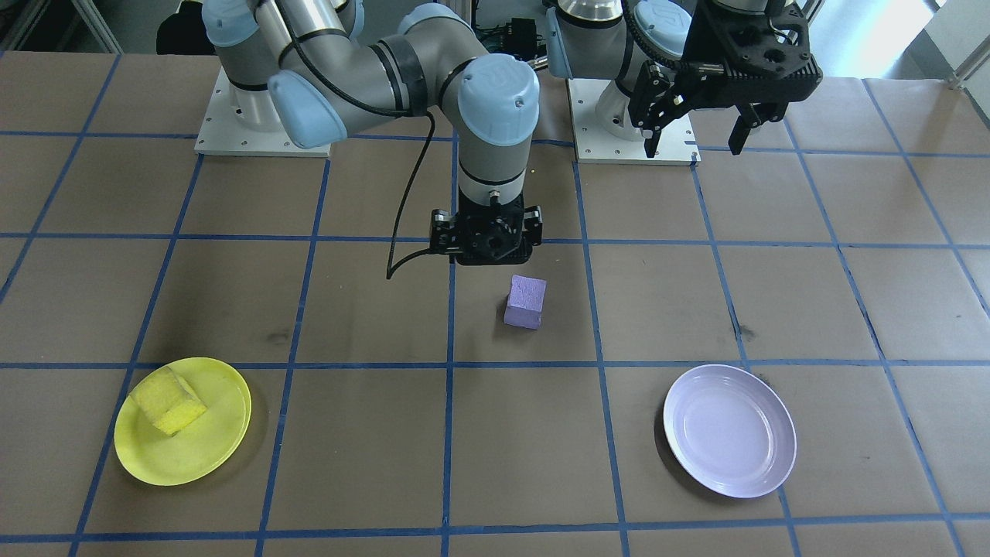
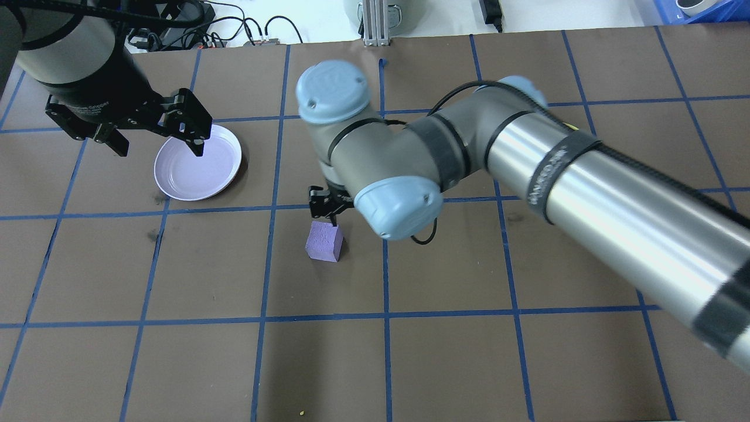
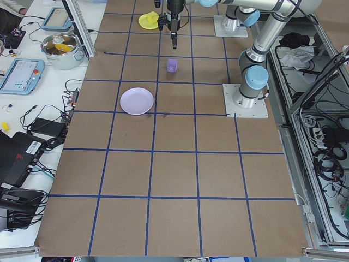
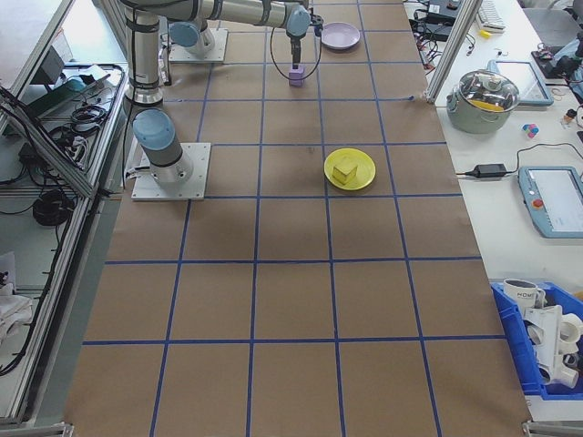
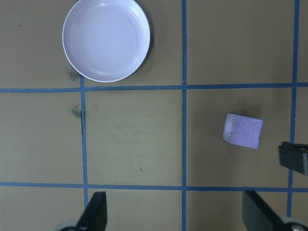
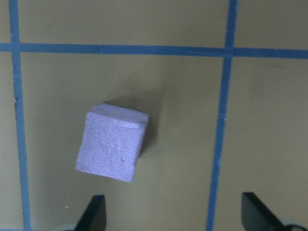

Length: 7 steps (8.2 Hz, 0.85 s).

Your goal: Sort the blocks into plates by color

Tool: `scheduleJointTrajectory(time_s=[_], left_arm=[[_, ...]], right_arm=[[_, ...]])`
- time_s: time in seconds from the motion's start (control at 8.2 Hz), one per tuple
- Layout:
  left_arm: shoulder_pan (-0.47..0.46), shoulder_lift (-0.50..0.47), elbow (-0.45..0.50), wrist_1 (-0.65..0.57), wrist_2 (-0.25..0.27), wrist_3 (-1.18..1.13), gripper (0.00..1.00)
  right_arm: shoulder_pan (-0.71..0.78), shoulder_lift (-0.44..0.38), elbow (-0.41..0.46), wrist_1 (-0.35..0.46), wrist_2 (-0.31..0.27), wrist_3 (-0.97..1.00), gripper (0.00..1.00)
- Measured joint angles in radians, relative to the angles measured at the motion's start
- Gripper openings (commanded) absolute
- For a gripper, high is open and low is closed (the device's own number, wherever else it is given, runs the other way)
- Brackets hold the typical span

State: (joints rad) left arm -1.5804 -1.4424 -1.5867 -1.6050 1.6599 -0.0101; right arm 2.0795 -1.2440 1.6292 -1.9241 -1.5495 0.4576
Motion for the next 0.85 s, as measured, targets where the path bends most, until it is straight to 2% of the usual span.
scheduleJointTrajectory(time_s=[0.24, 0.37, 0.61, 0.85], left_arm=[[-0.010, -0.009, -0.008, 0.003, -0.014, -0.022, 1.00], [-0.023, -0.016, -0.014, 0.013, -0.039, -0.026, 1.00], [-0.078, -0.048, -0.020, 0.048, -0.068, -0.016, 1.00], [-0.157, -0.128, -0.025, 0.104, -0.074, 0.053, 1.00]], right_arm=[[-0.163, -0.119, 0.000, 0.150, -0.006, -0.162, 1.00], [-0.258, -0.179, 0.000, 0.195, -0.015, -0.241, 1.00], [-0.423, -0.288, -0.001, 0.232, -0.014, -0.345, 1.00], [-0.483, -0.350, -0.005, 0.300, -0.017, -0.366, 1.00]])
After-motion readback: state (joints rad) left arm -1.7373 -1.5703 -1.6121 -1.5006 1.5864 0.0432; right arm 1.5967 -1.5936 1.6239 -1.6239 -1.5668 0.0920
